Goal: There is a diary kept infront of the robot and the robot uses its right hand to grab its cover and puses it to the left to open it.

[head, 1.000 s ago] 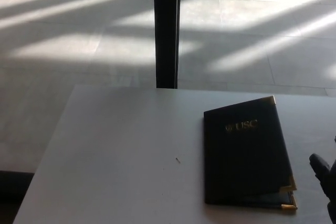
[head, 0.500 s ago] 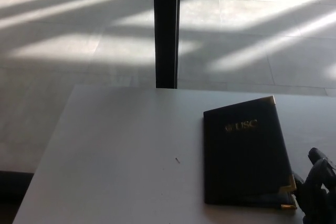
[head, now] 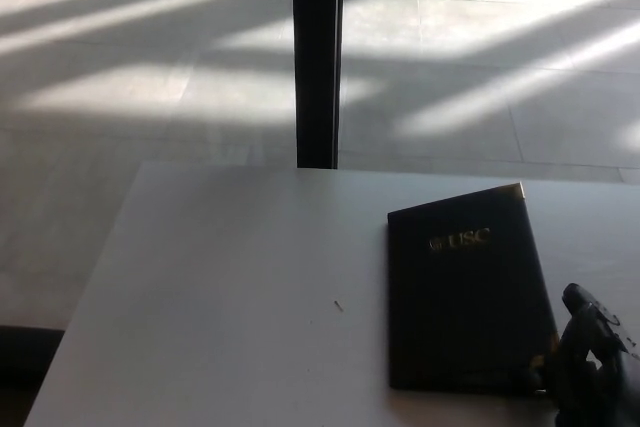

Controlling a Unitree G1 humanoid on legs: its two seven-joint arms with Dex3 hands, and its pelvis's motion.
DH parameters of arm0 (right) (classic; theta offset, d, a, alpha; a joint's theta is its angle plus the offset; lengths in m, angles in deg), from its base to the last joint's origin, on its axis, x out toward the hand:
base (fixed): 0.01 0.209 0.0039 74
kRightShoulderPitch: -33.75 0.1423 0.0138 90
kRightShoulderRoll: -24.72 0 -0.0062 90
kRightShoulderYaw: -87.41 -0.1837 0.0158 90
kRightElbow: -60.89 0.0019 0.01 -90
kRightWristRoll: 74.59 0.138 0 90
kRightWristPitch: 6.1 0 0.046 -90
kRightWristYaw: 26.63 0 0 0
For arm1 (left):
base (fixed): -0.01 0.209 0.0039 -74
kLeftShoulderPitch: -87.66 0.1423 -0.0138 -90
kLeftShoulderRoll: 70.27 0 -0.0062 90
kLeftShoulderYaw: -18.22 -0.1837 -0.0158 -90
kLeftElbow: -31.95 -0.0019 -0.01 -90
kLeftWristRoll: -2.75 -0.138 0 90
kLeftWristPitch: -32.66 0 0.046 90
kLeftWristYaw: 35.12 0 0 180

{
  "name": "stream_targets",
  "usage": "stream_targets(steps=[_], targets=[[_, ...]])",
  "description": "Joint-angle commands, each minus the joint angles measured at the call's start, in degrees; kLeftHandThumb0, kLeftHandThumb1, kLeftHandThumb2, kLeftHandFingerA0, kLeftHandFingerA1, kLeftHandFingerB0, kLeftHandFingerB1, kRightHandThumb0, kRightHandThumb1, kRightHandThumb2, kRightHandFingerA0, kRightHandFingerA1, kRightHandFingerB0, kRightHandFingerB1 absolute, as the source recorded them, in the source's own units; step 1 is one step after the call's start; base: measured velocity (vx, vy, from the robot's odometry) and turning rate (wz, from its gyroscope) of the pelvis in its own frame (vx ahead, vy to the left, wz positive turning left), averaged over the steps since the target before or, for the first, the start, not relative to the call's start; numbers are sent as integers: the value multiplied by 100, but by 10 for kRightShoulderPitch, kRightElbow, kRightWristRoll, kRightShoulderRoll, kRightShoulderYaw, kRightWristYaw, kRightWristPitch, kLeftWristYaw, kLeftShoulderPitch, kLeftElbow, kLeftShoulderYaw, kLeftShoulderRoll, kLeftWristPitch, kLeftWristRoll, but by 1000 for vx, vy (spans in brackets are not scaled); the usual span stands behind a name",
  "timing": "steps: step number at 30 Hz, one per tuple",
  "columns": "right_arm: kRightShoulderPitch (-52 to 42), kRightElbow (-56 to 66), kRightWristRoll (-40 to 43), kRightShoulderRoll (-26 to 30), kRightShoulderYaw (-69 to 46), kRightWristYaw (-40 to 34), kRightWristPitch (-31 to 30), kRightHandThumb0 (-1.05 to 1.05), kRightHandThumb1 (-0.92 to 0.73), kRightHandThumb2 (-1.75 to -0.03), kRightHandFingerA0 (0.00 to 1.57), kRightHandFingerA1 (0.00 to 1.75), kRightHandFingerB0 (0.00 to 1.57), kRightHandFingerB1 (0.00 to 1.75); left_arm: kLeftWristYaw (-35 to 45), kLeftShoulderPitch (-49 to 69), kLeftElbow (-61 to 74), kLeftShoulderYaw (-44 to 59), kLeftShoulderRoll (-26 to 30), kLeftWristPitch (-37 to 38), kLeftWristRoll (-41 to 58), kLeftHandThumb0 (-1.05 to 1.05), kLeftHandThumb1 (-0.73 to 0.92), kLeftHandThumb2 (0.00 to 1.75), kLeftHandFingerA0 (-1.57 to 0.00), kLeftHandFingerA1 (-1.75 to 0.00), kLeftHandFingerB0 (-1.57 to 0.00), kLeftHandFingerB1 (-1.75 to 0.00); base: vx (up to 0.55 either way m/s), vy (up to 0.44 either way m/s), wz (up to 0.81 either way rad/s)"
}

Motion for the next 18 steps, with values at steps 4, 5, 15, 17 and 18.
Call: stream_targets(steps=[4, 5, 15, 17, 18], targets=[[0, 15, -14, -81, 80, -32, 10, -68, -92, -82, 27, 44, 19, 39, 0, -1, 0, -1, 18, -3, 8, -105, 81, 165, -62, -138, -23, -112, 0, 0, 0], [0, 15, -11, -80, 85, -35, 12, -67, -92, -82, 27, 45, 19, 39, 0, -1, -1, -1, 18, -2, 8, -105, 81, 165, -65, -140, -29, -115, 0, 0, 0], [-36, 15, 12, -102, 131, -56, 21, -70, -92, -82, 26, 46, 18, 38, 8, -2, -1, -8, 21, 3, 6, -105, 77, 163, -54, -134, -5, -102, 0, 0, 0], [-42, 12, 15, -104, 137, -58, 23, -71, -92, -81, 26, 47, 19, 38, 1, -3, -1, -9, 20, 4, 5, -105, 75, 163, -66, -141, -7, -102, 0, 0, 0], [-46, 7, 14, -115, 149, -65, 23, -75, -92, -79, 29, 48, 21, 38, -3, -3, 0, -13, 21, 2, 1, -105, 78, 165, -57, -136, -2, -100, 0, 0, 0]])
